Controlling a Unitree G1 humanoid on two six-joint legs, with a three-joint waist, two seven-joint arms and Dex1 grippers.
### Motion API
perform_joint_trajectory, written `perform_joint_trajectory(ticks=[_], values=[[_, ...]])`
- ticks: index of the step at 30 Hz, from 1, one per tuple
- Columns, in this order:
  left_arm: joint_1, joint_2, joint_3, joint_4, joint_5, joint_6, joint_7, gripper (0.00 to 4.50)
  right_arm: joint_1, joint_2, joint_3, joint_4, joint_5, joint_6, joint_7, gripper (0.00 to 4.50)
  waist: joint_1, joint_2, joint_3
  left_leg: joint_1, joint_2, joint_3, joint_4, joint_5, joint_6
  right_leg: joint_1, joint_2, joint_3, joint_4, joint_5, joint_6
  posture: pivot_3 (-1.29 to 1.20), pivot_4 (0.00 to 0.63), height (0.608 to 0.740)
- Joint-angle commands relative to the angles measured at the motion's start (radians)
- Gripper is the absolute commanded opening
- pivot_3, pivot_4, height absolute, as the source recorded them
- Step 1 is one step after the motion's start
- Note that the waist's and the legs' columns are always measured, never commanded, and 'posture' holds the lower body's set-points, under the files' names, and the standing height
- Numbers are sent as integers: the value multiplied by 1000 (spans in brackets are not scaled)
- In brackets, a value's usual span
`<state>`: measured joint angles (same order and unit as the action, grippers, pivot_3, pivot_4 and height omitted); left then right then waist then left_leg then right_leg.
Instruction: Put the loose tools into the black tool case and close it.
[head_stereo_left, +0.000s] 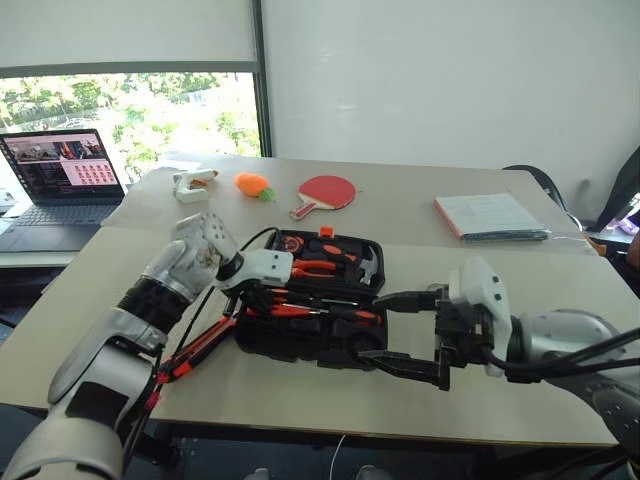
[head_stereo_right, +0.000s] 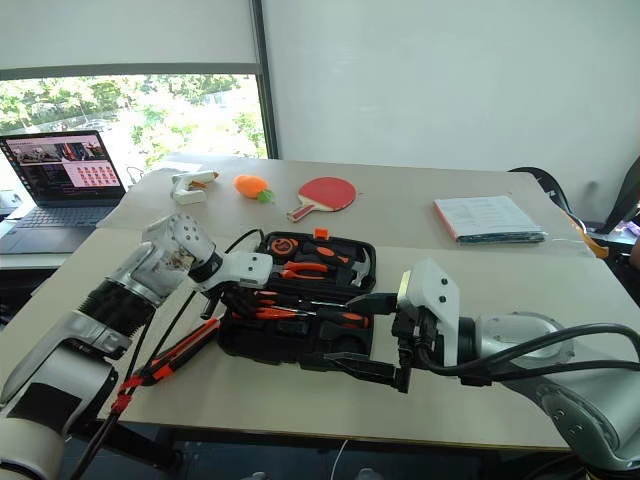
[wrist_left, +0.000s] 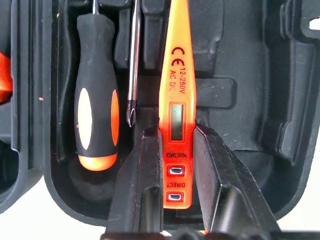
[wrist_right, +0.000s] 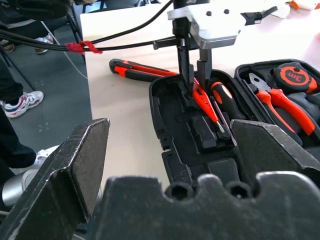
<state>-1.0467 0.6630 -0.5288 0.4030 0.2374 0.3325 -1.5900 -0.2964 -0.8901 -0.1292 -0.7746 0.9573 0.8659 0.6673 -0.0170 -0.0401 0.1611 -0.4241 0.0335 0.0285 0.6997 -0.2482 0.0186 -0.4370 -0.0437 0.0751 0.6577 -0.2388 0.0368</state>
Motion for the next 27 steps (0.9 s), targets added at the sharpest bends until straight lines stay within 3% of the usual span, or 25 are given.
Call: perform_joint_trajectory(ticks=[1, 10, 27], values=[[-1, -13, -20, -2, 23, -23, 3, 416, -8, 6, -18, -16, 13, -14, -15, 4500, 1, 0, 0, 0, 0, 0, 0, 0, 0, 0, 0, 0, 0, 0, 0, 0, 150, 736], [-13, -50, -37, 34, 56, -12, 6, 416, -6, 23, -8, -17, 3, -22, -36, 4500, 3, 0, 0, 2, 0, 0, 0, 0, 0, 2, 0, 0, 0, 0, 0, 0, 150, 736], [-17, -22, -54, 77, 91, -48, -18, 416, 0, 52, 10, -22, -27, -34, -61, 4500, -8, 1, -1, 3, 0, 0, -1, 0, 0, 3, 1, 0, 0, 0, 0, 0, 150, 736]])
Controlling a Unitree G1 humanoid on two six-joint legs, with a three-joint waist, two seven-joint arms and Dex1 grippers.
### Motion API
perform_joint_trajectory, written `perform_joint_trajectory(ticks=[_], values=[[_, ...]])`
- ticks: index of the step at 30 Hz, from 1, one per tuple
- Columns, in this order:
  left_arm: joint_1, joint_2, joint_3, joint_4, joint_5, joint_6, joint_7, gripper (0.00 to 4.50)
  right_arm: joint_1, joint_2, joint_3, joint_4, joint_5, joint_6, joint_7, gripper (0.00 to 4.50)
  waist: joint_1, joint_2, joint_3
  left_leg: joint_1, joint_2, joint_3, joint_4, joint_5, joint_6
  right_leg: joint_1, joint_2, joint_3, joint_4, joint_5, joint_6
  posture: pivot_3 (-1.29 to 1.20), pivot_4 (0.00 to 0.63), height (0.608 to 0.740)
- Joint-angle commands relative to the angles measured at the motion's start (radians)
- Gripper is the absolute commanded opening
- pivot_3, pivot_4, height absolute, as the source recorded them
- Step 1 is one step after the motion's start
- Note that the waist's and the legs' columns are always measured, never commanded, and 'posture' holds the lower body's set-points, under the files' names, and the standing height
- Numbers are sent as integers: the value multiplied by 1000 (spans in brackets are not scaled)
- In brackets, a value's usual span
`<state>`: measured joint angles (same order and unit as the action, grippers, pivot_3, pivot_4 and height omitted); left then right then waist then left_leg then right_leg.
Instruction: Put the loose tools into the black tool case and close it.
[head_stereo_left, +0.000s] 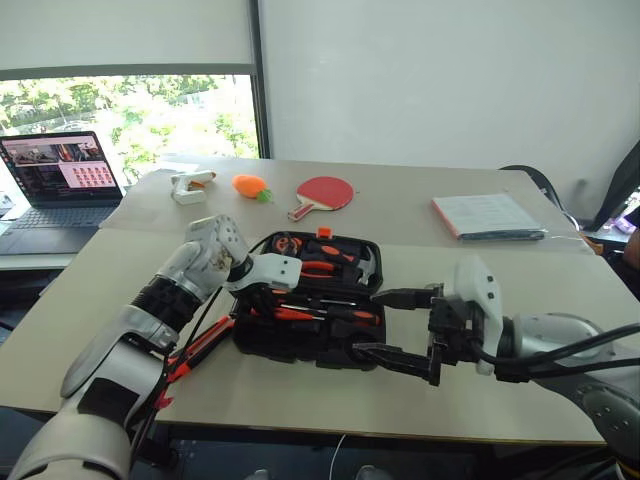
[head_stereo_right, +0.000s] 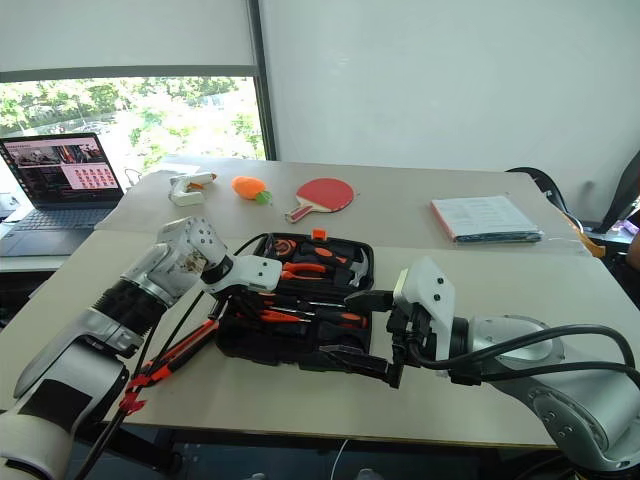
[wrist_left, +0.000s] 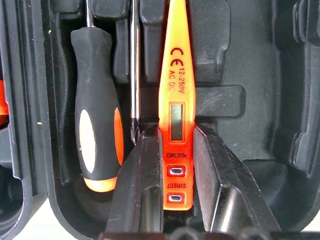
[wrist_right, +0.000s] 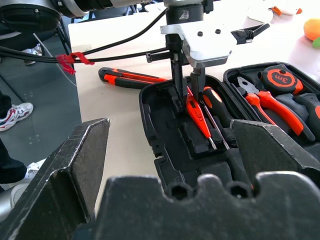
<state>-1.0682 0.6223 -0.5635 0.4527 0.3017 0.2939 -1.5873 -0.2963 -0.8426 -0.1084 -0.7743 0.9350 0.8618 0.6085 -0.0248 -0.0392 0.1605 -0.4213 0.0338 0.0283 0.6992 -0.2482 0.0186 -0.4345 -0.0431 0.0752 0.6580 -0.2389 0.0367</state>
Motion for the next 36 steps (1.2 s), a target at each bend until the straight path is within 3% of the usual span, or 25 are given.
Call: perform_joint_trajectory(ticks=[1, 24, 36], values=[[4, 22, -19, 33, 28, -12, -19, 416, -1, 5, -10, -22, -8, -30, -2, 4500, 0, 0, 0, 0, 0, 0, 0, 0, 0, 0, 0, 0, 0, 0, 0, 0, 150, 736], [-35, 80, -27, 43, -19, 6, -27, 416, -10, 49, 22, -13, -50, -39, -4, 4500, -21, 0, 0, 1, 0, -1, 0, 0, 0, 0, 1, 1, 3, 0, -1, 0, 150, 736], [-25, 38, -21, 50, 2, -32, -23, 416, -11, 76, 32, -15, -67, -38, -11, 4500, -14, 0, 0, 1, 0, -1, 0, 0, 0, 0, 0, 0, 3, 0, -1, 0, 150, 736]])
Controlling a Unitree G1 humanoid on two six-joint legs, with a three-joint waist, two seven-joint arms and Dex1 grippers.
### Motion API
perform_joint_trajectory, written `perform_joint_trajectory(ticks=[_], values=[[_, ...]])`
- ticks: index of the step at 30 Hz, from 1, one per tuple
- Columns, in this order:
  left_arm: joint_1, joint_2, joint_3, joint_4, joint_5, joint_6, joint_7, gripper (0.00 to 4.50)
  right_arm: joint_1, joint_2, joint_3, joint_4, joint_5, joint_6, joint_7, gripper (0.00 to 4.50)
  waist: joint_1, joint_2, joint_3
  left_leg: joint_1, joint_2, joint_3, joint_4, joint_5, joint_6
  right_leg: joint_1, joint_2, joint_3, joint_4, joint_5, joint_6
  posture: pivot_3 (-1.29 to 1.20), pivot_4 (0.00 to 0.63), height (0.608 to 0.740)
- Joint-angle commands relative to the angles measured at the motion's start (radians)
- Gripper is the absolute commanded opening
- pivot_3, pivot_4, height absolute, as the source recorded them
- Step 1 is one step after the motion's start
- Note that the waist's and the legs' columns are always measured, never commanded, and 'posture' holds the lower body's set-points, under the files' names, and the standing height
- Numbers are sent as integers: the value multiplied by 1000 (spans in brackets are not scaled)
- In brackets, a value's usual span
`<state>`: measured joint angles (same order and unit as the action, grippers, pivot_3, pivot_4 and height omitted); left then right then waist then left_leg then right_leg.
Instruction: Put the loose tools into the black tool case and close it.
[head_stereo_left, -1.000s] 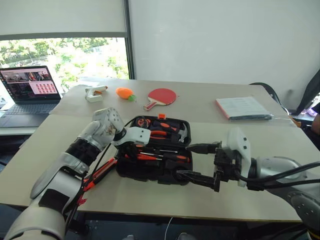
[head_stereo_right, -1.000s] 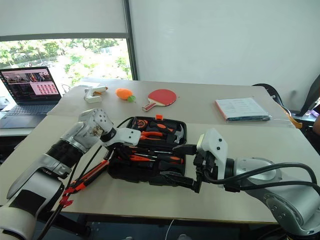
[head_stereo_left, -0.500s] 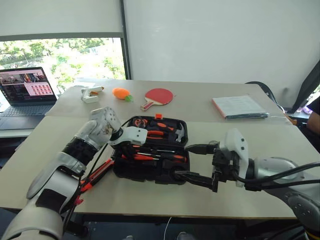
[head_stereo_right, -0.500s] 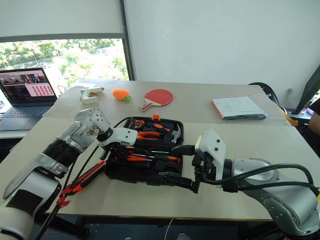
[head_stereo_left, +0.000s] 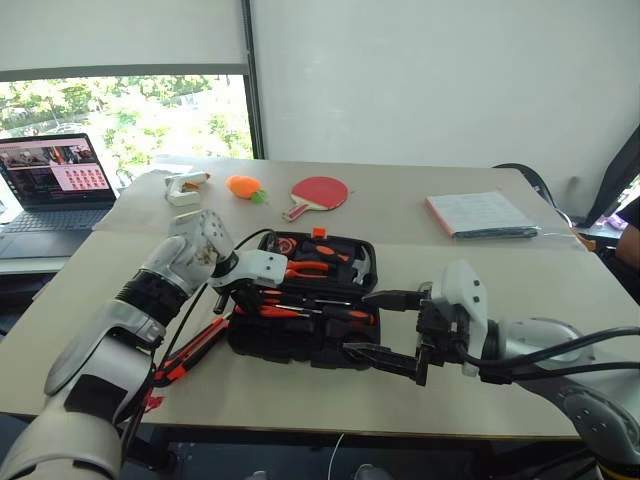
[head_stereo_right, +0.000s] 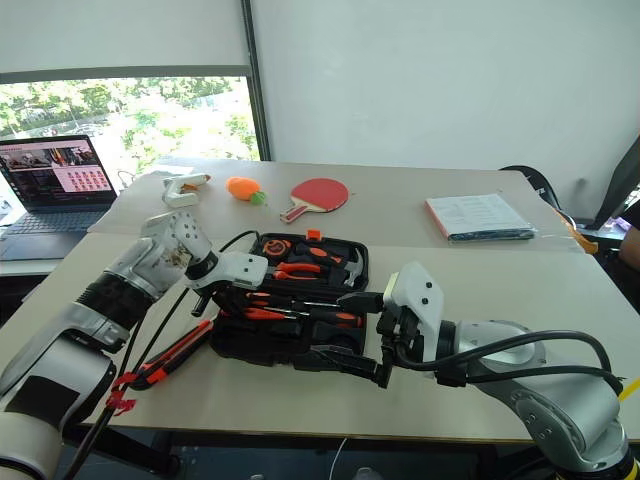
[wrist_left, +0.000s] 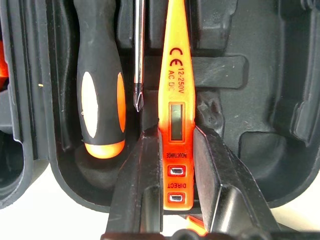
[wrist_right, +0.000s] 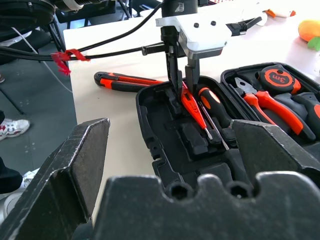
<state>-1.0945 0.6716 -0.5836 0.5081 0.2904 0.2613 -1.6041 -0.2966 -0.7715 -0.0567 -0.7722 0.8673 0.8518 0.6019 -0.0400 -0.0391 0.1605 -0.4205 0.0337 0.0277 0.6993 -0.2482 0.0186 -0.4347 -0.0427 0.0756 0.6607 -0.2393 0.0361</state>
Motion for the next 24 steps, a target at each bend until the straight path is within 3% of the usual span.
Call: perform_joint_trajectory(ticks=[1, 20, 21, 24], values=[[2, -17, -1, -14, 12, 7, -8, 416, -10, 4, -20, -17, 0, -28, -5, 4500, 3, 0, 0, 0, 0, 0, 0, 0, 0, 0, 0, 0, 0, 0, 0, 0, 150, 736], [10, -50, 9, -38, 21, 9, -3, 416, -9, 9, -18, -4, -17, -32, -1, 4500, 23, 0, 0, -1, 0, 0, 0, 0, 0, 0, 0, 0, -2, 0, 0, 0, 150, 736], [10, -48, 11, -38, 21, 9, -4, 1420, -8, 11, -18, -3, -18, -31, -1, 4500, 24, 0, 0, -1, 0, 0, 0, 0, 0, 0, 0, 0, -2, 0, 0, 0, 150, 736], [2, -26, 12, -55, -17, 30, -9, 2299, -4, 14, -14, -4, -20, -31, 0, 4500, 21, 0, 0, -1, 0, 0, 0, 0, 0, 0, 0, 0, -2, 0, 0, 0, 150, 736]])
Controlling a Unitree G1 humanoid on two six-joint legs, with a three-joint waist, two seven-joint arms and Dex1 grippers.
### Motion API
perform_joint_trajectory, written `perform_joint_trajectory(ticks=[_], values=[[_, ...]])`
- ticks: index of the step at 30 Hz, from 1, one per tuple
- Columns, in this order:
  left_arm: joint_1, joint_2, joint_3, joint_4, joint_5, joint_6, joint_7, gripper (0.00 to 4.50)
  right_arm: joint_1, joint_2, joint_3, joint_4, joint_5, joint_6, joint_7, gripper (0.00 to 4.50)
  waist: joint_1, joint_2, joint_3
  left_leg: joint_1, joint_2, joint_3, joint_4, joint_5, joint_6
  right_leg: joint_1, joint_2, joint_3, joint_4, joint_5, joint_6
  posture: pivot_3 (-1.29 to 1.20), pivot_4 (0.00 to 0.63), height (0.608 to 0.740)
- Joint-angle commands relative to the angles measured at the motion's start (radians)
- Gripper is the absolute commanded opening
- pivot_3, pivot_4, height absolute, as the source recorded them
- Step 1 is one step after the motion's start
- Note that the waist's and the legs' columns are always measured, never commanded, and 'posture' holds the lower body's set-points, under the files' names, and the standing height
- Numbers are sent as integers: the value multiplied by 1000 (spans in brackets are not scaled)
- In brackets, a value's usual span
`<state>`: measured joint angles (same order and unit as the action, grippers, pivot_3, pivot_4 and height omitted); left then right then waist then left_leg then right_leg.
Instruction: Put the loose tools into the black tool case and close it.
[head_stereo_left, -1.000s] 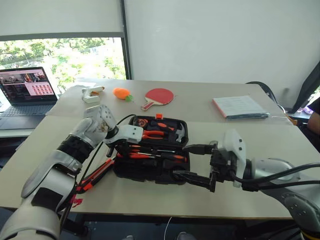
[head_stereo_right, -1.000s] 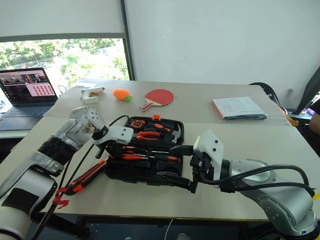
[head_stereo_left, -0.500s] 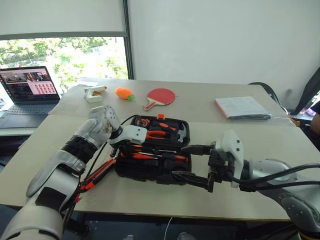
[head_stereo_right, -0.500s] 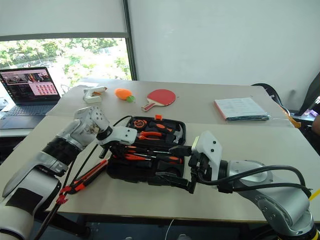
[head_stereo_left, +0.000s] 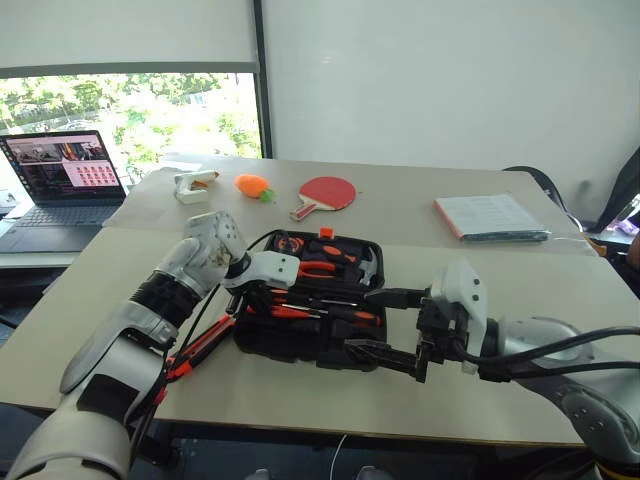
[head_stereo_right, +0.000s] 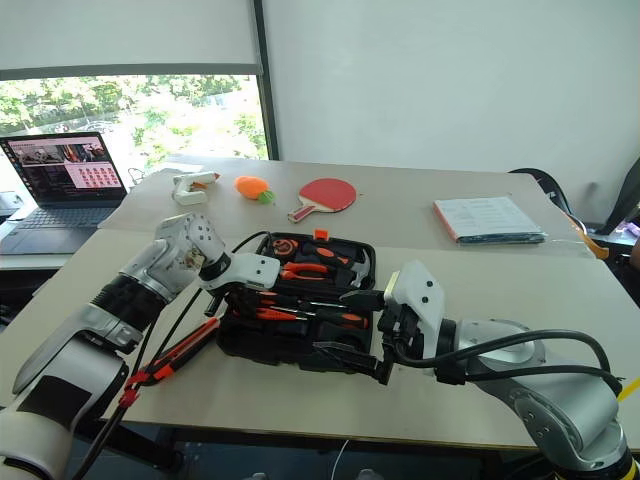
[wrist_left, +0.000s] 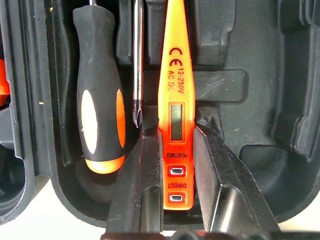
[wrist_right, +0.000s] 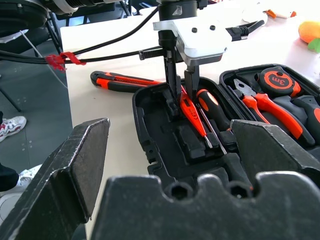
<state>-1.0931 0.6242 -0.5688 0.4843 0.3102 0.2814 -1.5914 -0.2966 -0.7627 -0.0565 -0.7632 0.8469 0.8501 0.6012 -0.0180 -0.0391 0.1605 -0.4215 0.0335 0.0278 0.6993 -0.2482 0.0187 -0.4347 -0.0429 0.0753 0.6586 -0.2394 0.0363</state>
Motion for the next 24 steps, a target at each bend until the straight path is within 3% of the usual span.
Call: perform_joint_trajectory(ticks=[1, 6, 14, 18, 24], values=[[-6, 31, -1, -40, -55, 24, -23, 2677, -2, 7, -13, -14, -1, -29, 1, 4500, -2, 0, 0, 0, 0, 0, 0, 0, 0, 0, 0, 0, 0, 0, 0, 0, 150, 736], [-55, 97, -11, -84, -167, 75, -23, 4406, 1, 10, -6, -11, -6, -31, 6, 4500, -1, 0, 0, -1, 0, 0, 0, 0, 0, -1, 0, 0, 1, 0, 0, 0, 150, 736], [-83, 139, -37, -118, -267, 121, -23, 4406, -13, 11, 0, 8, -13, -33, 22, 4500, 4, 0, 0, -1, 0, 0, 1, 0, 0, -1, 0, -1, 0, 0, 0, 0, 150, 736], [-74, 100, -6, -92, -253, 94, -16, 3488, -18, 12, 1, 12, -12, -32, 25, 4500, 4, 0, 0, -1, 0, 0, 1, 0, 0, -1, 0, -1, 1, 0, 0, 0, 150, 736], [-49, 46, -8, -44, -204, 32, 28, 1290, -23, 13, 1, 11, -10, -25, 28, 4500, 4, 0, 0, -2, 0, 0, 1, 0, 0, -1, 0, -1, 0, 0, 0, 0, 150, 736]])
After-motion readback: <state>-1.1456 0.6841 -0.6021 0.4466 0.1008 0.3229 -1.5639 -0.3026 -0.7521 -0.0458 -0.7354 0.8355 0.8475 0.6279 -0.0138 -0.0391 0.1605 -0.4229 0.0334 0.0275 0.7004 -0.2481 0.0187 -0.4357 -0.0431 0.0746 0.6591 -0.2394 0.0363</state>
